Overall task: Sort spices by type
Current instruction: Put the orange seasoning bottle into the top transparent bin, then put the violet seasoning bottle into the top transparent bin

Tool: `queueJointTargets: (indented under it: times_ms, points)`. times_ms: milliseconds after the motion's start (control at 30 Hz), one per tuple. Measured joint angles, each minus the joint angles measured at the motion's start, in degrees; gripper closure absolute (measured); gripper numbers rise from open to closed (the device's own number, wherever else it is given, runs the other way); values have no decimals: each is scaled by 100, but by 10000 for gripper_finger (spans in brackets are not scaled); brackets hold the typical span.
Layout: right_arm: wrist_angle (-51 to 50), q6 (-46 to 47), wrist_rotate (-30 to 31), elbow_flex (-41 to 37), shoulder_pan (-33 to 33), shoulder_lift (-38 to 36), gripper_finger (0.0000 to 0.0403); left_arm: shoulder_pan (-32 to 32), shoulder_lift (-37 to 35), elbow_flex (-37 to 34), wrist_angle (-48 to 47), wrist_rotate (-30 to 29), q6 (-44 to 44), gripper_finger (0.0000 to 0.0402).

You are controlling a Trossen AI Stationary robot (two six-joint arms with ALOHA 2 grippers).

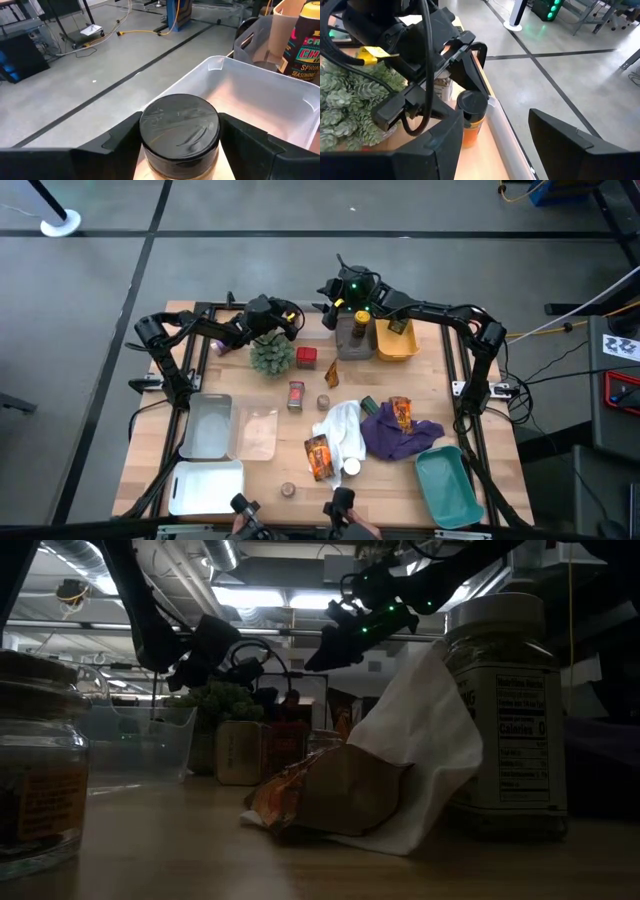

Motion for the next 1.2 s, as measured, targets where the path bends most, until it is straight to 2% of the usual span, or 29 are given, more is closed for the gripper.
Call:
queueJointTargets:
  times_ms: [367, 633, 767, 1000, 1200]
  points:
    - [-70, -2, 0, 0, 0, 0, 178, 0, -251, 0, 28, 0, 32, 167]
    - [-100, -2, -1, 0, 0, 0, 178, 0, -1039, 0, -411, -1, 34, 167]
    - [-105, -1, 0, 0, 0, 0, 178, 0, -1770, 2, -1504, -2, 41, 167]
    - [-233, -1, -2, 0, 0, 0, 178, 4, -3259, 2, -4191, -35, -31, 167]
    - [-642, 0, -9, 0, 2, 0, 178, 40, -3979, 2, -5860, -201, -31, 167]
